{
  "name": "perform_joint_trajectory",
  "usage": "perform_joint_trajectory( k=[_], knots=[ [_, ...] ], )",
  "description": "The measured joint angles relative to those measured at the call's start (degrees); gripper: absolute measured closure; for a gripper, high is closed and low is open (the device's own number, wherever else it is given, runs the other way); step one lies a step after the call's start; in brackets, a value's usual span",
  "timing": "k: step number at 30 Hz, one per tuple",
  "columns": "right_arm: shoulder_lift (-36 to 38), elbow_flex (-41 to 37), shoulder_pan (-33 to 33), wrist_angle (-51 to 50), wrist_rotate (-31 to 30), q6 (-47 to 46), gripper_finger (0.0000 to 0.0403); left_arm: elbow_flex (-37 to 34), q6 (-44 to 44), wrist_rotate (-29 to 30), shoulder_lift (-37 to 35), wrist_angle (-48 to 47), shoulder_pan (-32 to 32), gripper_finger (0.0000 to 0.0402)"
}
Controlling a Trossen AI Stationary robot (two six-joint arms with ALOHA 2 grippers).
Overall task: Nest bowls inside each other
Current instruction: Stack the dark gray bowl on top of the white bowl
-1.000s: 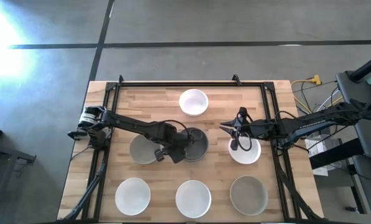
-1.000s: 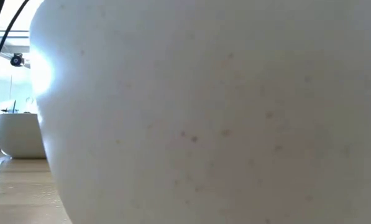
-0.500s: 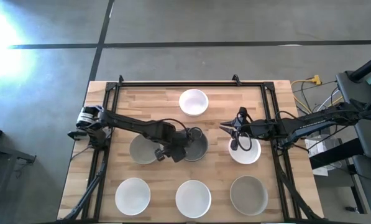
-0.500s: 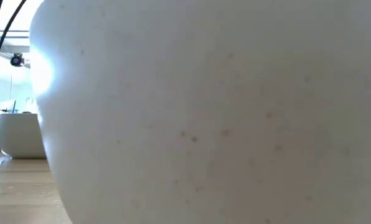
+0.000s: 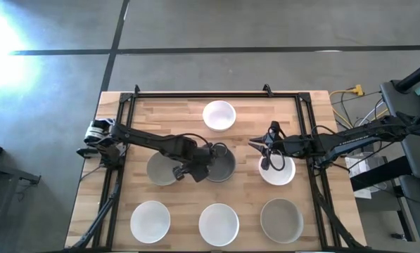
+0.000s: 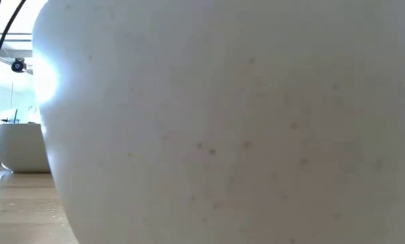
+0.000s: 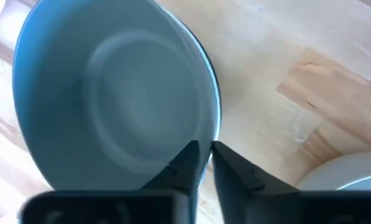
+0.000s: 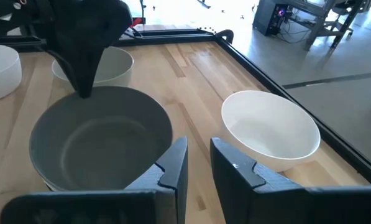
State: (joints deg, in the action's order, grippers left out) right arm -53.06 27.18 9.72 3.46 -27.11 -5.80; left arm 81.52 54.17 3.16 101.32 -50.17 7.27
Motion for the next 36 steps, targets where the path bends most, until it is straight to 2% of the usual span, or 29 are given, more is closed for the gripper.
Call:
perform_joint_trajectory(
  k=[3,19,30,36],
  knots=[
    [0.00,0.00,0.00,0.00,0.00,0.00,0.0339,0.00,0.00,-0.06,-0.22,0.04,0.00,0.0396],
    [0.00,0.00,0.00,0.00,0.00,-0.02,0.0339,0.00,-2.28,-0.07,-0.99,0.13,-0.04,0.0383],
    [-0.02,0.00,0.00,0.13,0.00,-0.17,0.0339,-0.07,-4.31,-0.03,-3.10,0.49,-0.02,0.0334],
    [-0.02,0.00,0.00,0.15,0.00,-0.17,0.0339,-1.27,-4.26,0.31,-2.69,3.12,-0.02,0.0324]
  ],
)
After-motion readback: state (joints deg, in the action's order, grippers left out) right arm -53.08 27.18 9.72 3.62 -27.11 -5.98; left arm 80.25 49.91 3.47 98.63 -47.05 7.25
